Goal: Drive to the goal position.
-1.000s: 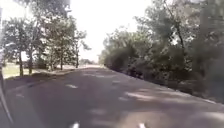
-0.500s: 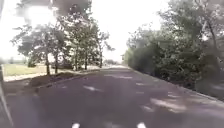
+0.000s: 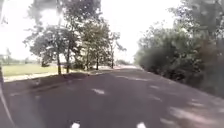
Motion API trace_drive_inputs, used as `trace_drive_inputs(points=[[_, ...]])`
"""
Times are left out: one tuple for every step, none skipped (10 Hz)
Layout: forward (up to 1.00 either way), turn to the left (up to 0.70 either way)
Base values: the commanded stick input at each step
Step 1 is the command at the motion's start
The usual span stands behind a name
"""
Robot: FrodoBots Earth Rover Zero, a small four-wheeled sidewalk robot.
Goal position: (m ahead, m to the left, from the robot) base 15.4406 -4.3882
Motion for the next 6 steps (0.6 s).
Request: trace_drive_inputs(points=[[0.7, 0.0], [0.7, 0.0], [0.7, 0.0], [0.7, 0.0], [0.7, 0.0], [0.7, 0.0]])
